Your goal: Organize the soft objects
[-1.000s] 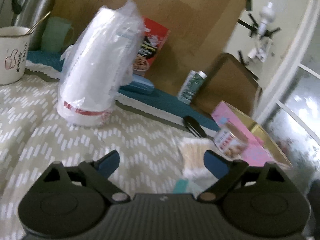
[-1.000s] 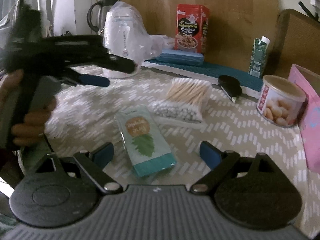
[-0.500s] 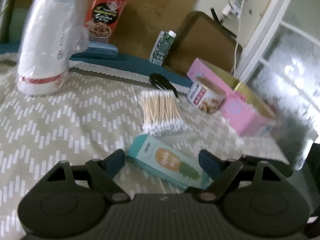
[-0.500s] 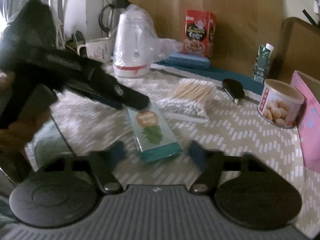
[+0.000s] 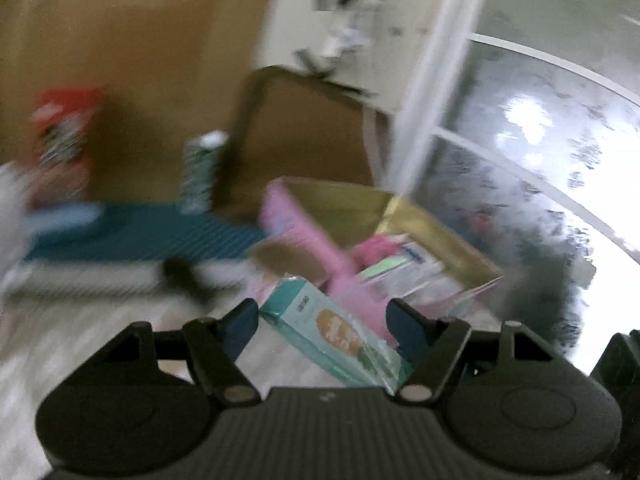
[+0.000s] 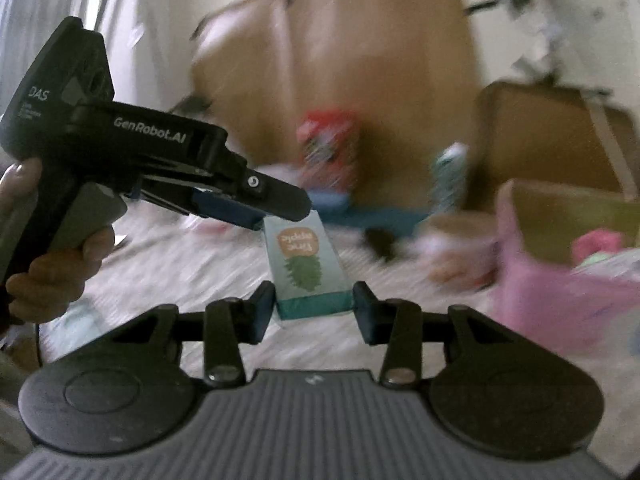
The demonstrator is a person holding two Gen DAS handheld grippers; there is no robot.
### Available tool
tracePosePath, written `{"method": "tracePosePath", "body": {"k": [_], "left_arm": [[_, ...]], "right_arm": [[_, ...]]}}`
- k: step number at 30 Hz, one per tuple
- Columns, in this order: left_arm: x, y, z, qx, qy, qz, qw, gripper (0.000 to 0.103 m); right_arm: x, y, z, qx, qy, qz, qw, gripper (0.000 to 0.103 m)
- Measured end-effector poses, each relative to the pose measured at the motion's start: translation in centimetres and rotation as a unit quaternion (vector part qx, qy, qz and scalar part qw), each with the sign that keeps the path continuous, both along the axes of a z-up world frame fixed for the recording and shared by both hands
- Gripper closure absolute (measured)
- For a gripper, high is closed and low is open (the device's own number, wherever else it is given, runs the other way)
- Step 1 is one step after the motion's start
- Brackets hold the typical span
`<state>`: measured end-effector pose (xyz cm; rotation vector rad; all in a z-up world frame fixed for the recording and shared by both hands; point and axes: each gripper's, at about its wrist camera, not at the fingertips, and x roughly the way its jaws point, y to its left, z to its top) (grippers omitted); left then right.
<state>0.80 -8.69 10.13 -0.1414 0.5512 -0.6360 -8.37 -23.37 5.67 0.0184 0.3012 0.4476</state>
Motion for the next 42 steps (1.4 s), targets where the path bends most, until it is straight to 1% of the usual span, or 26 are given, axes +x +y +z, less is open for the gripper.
{"method": "tracePosePath", "body": {"k": [3,7,10,12,14,15,16,17,18,19,21,24,26,27,29,31,33,34,37,40,41,42], "left_arm": [[2.4,-5.5,0.9,0.011,-0.023,-0.044,0.9987,0.032],[6.0,-12.0,0.3,0.02,-0.029,-0.078,0.9963,0.032],[8.6,-15.5,-0.7,0.021,-0.009,-0.083,0.9963,0.031],[10.3,-17.5,-1.7,0.028,0.014,-0.091,0.9954,0.025],[10.7,-18.7,-2.6,0.051,0.018,-0.071,0.996,0.024],[10.6,-18.9,-2.8,0.057,0.019,-0.063,0.9962,0.024],[10.3,-18.6,-3.0,0.056,0.021,-0.058,0.9965,0.024],[9.9,-17.9,-3.0,0.048,0.022,-0.06,0.9968,0.023],[9.4,-17.1,-2.8,0.04,0.019,-0.064,0.997,0.021],[8.7,-15.8,-2.4,0.032,0.01,-0.065,0.9973,0.021],[7.2,-13.1,-1.6,0.009,-0.007,-0.064,0.9979,0.016],[4.9,-7.4,-0.9,-0.039,-0.018,-0.057,0.9974,0.016],[3.7,-3.3,-1.0,-0.054,-0.028,-0.026,0.9979,0.015],[3.2,-1.3,-1.3,-0.056,-0.031,-0.003,0.998,0.015],[2.6,2.8,-2.5,-0.051,-0.026,0.052,0.997,0.015],[2.3,6.6,-3.9,-0.048,-0.009,0.108,0.9929,0.015],[1.9,9.9,-5.6,-0.049,0.014,0.161,0.9857,0.015],[1.6,11.5,-6.4,-0.055,0.025,0.178,0.9821,0.015],[0.8,14.8,-7.9,-0.066,0.048,0.205,0.9755,0.015],[0.2,16.4,-8.5,-0.074,0.06,0.206,0.9738,0.015],[0.1,16.8,-8.7,-0.08,0.065,0.201,0.9741,0.015],[0.3,16.8,-8.7,-0.084,0.068,0.197,0.9744,0.015]], "right_arm": [[0.6,-3.3,0.9,-0.006,-0.023,-0.065,0.998,0.057],[2.3,-7.3,1.3,-0.019,-0.026,-0.138,0.99,0.057],[4.3,-10.1,1.0,-0.023,-0.003,-0.171,0.985,0.057],[5.9,-11.8,0.8,-0.024,0.018,-0.194,0.981,0.057],[8.0,-12.8,0.4,-0.042,0.035,-0.223,0.973,0.057],[9.4,-13.2,0.1,-0.051,0.044,-0.241,0.968,0.057],[10.2,-13.6,-0.3,-0.052,0.046,-0.264,0.962,0.057],[10.5,-14.2,-0.6,-0.051,0.046,-0.285,0.956,0.056],[10.6,-14.8,-0.7,-0.038,0.048,-0.294,0.954,0.052],[10.2,-15.3,-0.7,-0.016,0.047,-0.299,0.953,0.052],[8.7,-15.4,-0.5,0.018,0.031,-0.3,0.953,0.052],[5.3,-14.5,0.1,0.055,-0.008,-0.303,0.951,0.051],[3.2,-13.4,0.5,0.084,-0.036,-0.283,0.955,0.051],[2.4,-12.8,0.6,0.098,-0.047,-0.263,0.959,0.051],[1.7,-11.1,0.7,0.113,-0.052,-0.205,0.971,0.05],[1.8,-8.3,0.5,0.104,-0.034,-0.137,0.985,0.05],[2.3,-5.2,0.1,0.087,-0.012,-0.089,0.992,0.05],[2.7,-3.6,-0.2,0.078,0.001,-0.066,0.995,0.05],[4.4,1.1,-1.4,0.043,0.056,-0.021,0.997,0.05],[6.5,4.8,-2.6,-0.002,0.109,-0.002,0.994,0.05],[7.2,5.4,-2.7,-0.012,0.117,0.0,0.993,0.048],[7.9,6.3,-2.8,-0.02,0.128,0.004,0.992,0.042]]}}
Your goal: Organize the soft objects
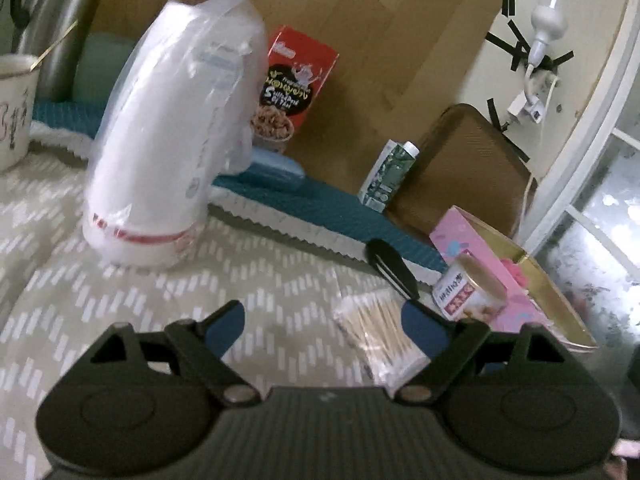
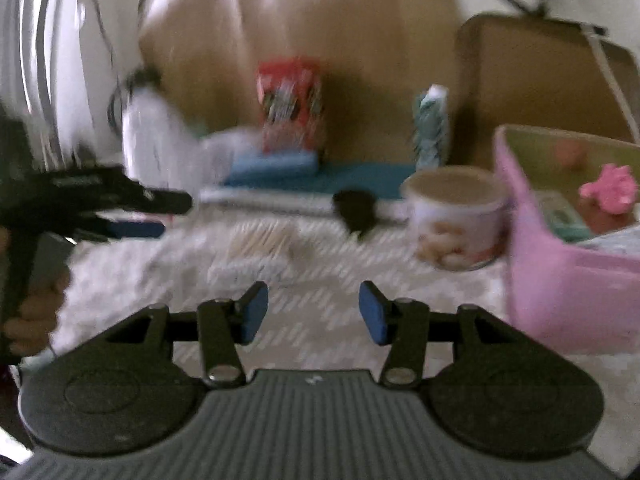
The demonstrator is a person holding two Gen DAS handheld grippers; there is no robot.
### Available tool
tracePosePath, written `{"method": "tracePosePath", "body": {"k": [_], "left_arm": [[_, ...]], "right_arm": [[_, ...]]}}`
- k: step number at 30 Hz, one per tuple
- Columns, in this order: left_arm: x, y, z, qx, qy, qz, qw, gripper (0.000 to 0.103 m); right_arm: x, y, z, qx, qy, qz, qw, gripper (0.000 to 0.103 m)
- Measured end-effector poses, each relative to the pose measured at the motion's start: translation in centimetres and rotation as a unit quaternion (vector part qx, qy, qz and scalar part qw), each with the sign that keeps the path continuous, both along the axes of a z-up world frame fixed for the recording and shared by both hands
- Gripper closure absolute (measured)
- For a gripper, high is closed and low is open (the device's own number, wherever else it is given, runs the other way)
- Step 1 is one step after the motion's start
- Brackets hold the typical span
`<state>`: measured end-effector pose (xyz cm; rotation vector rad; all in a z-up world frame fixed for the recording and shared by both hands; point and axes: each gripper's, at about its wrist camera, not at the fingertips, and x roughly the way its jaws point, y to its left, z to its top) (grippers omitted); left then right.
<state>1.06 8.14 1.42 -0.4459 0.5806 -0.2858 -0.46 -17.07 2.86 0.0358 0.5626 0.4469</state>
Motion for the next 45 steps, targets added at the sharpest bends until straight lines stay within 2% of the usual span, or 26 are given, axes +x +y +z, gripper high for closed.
{"method": "tracePosePath", "body": {"k": [1,2,3,7,9,10,12,14,17,20,22,23,25,26,27,28,30,33,34,35,37,38,39,41,42,45], "left_arm": [[0.1,0.1,-0.1,-0.004,0.004,-0.003,1.0,0.015],[0.4,0.2,-0.3,-0.008,0.008,-0.006,0.9999,0.015],[0.6,0.2,-0.4,-0.013,0.013,-0.01,0.9998,0.015],[1.1,0.0,-1.1,-0.025,0.029,-0.036,0.9986,0.014],[1.2,-0.6,-1.1,-0.019,0.033,-0.042,0.9984,0.008],[1.3,-0.8,-1.1,-0.017,0.034,-0.044,0.9983,0.007],[1.4,-1.3,-1.1,-0.016,0.037,-0.054,0.9977,0.006],[1.6,-1.7,-1.1,-0.018,0.041,-0.065,0.9969,0.006],[1.7,-2.3,-1.2,-0.018,0.045,-0.07,0.9964,0.006],[1.6,-3.0,-1.1,-0.031,0.053,-0.086,0.9944,0.006],[1.3,-4.0,-1.0,-0.018,0.058,-0.094,0.9937,0.009],[1.1,-4.4,-0.9,-0.005,0.058,-0.095,0.9938,0.009],[0.7,-4.6,-0.7,0.002,0.058,-0.099,0.9934,0.009],[0.4,-4.6,-0.7,-0.001,0.059,-0.101,0.9931,0.008],[0.2,-4.5,-0.7,-0.004,0.061,-0.101,0.993,0.008],[0.0,-4.4,-0.8,-0.006,0.064,-0.099,0.993,0.008],[-0.3,-4.4,-0.7,-0.015,0.072,-0.1,0.9923,0.009],[-0.5,-5.4,-0.5,-0.018,0.082,-0.117,0.9896,0.012],[-0.6,-6.1,-0.5,-0.007,0.085,-0.123,0.9888,0.014],[-0.6,-6.7,-0.5,0.004,0.087,-0.129,0.9877,0.022],[-0.7,-7.8,-0.5,0.033,0.076,-0.13,0.9881,0.029],[-0.7,-8.2,-0.5,0.043,0.073,-0.128,0.9881,0.041],[-0.7,-8.4,-0.6,0.049,0.073,-0.125,0.9883,0.046],[-0.8,-8.7,-0.3,0.057,0.071,-0.119,0.9887,0.049],[-0.9,-8.7,0.0,0.054,0.068,-0.121,0.9888,0.049],[-1.0,-9.8,1.6,0.05,0.041,-0.141,0.988,0.051]], "right_arm": [[0.5,0.6,0.0,-0.001,0.01,0.004,1.0,0.036],[1.1,0.8,0.0,0.001,0.019,0.01,1.0,0.023],[1.6,1.3,0.1,0.002,0.024,0.016,1.0,0.017],[3.3,4.4,-0.3,-0.03,0.031,0.038,0.998,0.013],[3.7,5.4,-0.8,-0.046,0.031,0.042,0.998,0.014],[3.6,5.7,-1.0,-0.054,0.022,0.047,0.997,0.016],[3.2,6.4,-0.7,-0.06,0.009,0.068,0.996,0.053],[2.7,6.6,-0.3,-0.054,0.015,0.079,0.995,0.069],[1.4,6.6,-0.3,-0.055,0.011,0.087,0.995,0.07],[0.3,5.7,-0.5,-0.012,0.031,0.102,0.994,0.07],[-0.4,4.6,-0.6,0.024,0.053,0.115,0.992,0.069],[-0.9,4.1,-0.6,0.031,0.059,0.119,0.991,0.068],[-1.9,3.4,-0.3,0.008,0.049,0.113,0.992,0.052],[-2.5,3.3,-0.2,-0.016,0.037,0.098,0.994,0.028],[-3.2,3.0,-0.2,-0.043,0.018,0.074,0.996,0.009],[-3.9,2.6,-0.3,-0.066,-0.006,0.054,0.996,0.007],[-4.8,2.0,-0.5,-0.086,-0.019,0.049,0.995,0.007],[-5.1,1.7,-0.7,-0.074,-0.016,0.057,0.995,0.008],[-5.0,2.0,-0.8,-0.074,-0.017,0.062,0.995,0.009],[-4.8,2.2,-0.8,-0.075,-0.017,0.067,0.995,0.009],[-4.4,3.1,-0.9,-0.082,-0.018,0.087,0.993,0.017],[-4.1,3.5,-1.0,-0.083,-0.016,0.1,0.991,0.03],[-3.8,3.7,-1.1,-0.067,-0.013,0.114,0.991,0.043],[-3.2,3.8,-1.0,-0.054,-0.01,0.117,0.992,0.063],[-3.3,3.9,-1.0,-0.061,-0.017,0.115,0.991,0.068],[-4.1,3.1,-1.0,-0.051,-0.031,0.104,0.993,0.072]]}}
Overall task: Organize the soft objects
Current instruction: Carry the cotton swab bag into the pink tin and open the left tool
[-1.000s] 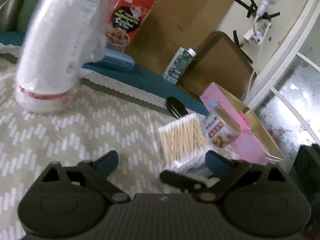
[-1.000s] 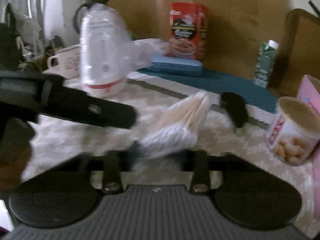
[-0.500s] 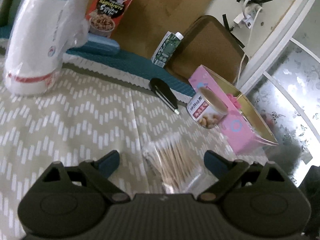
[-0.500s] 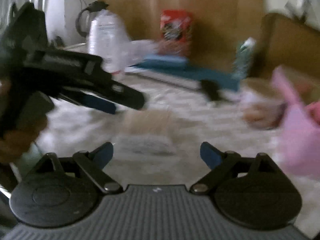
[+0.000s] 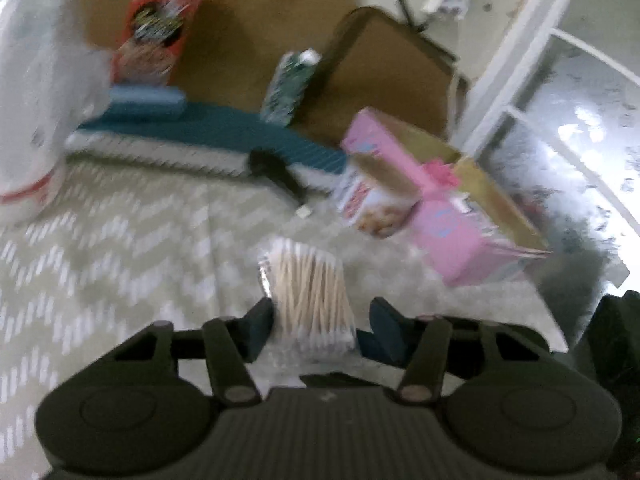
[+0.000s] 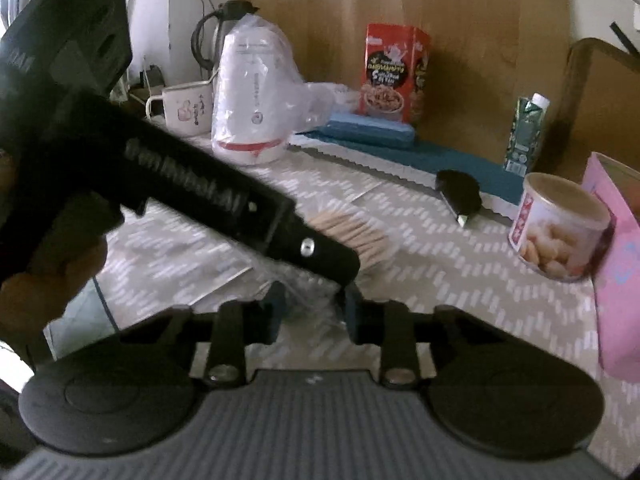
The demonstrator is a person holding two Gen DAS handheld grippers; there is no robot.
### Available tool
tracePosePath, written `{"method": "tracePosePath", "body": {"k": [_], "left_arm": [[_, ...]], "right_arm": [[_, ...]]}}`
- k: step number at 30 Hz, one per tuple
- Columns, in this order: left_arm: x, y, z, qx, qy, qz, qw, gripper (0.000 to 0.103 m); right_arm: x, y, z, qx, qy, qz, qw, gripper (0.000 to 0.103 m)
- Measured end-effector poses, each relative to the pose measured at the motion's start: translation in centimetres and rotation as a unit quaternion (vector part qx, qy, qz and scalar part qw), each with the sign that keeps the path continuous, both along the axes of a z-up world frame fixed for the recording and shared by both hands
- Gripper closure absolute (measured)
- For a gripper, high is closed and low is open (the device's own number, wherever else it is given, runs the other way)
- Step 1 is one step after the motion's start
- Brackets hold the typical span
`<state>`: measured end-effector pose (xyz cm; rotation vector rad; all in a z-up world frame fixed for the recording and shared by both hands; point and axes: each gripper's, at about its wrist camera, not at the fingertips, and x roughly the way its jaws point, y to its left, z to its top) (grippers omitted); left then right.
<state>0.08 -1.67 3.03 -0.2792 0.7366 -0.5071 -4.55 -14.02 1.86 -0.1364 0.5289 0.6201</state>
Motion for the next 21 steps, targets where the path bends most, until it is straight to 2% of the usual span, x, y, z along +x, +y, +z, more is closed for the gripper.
{"method": "tracePosePath", "body": {"k": [5,11,15,18,21], "left_arm": [[1.2,-5.1,4.1,0.008,-0.061,-0.063,0.9961,0.051],[5.2,-14.7,6.9,0.009,-0.09,-0.151,0.9844,0.051],[8.6,-20.3,6.1,0.034,-0.09,-0.174,0.98,0.05],[11.2,-23.5,4.7,0.063,-0.08,-0.158,0.9821,0.037],[12.5,-25.5,3.3,0.101,-0.072,-0.13,0.9837,0.035]], "right_arm": [[-1.4,-3.3,2.2,0.021,-0.068,-0.065,0.995,0.073],[-1.0,-9.3,4.6,0.014,-0.12,-0.179,0.976,0.072],[0.8,-13.8,5.2,0.012,-0.1,-0.238,0.966,0.072],[3.6,-17.4,4.8,0.034,-0.052,-0.266,0.962,0.072],[7.0,-18.8,3.7,0.014,-0.025,-0.309,0.951,0.069]]}}
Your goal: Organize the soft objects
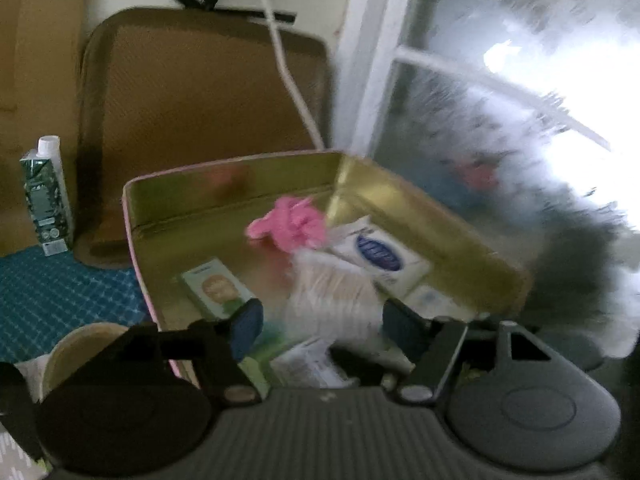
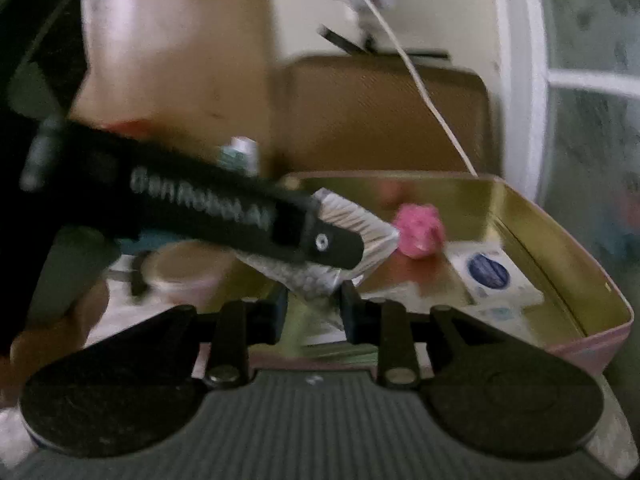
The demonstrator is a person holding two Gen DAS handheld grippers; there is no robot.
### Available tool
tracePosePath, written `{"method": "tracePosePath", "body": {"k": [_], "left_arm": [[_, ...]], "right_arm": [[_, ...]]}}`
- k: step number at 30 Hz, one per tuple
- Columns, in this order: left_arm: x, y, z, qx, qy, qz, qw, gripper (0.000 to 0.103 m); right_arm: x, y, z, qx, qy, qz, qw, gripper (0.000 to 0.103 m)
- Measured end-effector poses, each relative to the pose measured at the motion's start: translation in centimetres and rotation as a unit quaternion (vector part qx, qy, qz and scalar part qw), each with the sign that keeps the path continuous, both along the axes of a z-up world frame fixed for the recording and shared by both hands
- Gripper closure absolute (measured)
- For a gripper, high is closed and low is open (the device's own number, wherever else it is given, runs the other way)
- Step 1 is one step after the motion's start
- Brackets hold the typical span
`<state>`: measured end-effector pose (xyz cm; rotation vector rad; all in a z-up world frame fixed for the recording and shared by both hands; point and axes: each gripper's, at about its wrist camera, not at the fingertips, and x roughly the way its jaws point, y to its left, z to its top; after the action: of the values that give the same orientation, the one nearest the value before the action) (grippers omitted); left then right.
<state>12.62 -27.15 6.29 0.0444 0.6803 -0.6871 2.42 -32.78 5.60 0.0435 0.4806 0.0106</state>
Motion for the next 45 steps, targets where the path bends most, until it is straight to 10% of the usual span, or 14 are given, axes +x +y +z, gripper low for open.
{"method": "tracePosePath", "body": {"k": [22,34,45], "left_arm": [[-7.6,14.7,0.6,-0.016,-0.048,0.129,0.9904,0.012],[-5.5,26.7,-5.4,0.035,0.006,0.295,0.9549,0.011],[-5.5,29.7,-6.5,0.012,-0.006,0.322,0.9467,0.008]], "right_arm": [[-7.7,5.2,0.8,0.021,-0.116,0.013,0.993,0.06],[-4.7,14.3,-1.3,0.007,-0.035,0.143,0.989,0.06],[1.6,18.0,-1.6,-0.03,0.016,0.171,0.985,0.06]]}}
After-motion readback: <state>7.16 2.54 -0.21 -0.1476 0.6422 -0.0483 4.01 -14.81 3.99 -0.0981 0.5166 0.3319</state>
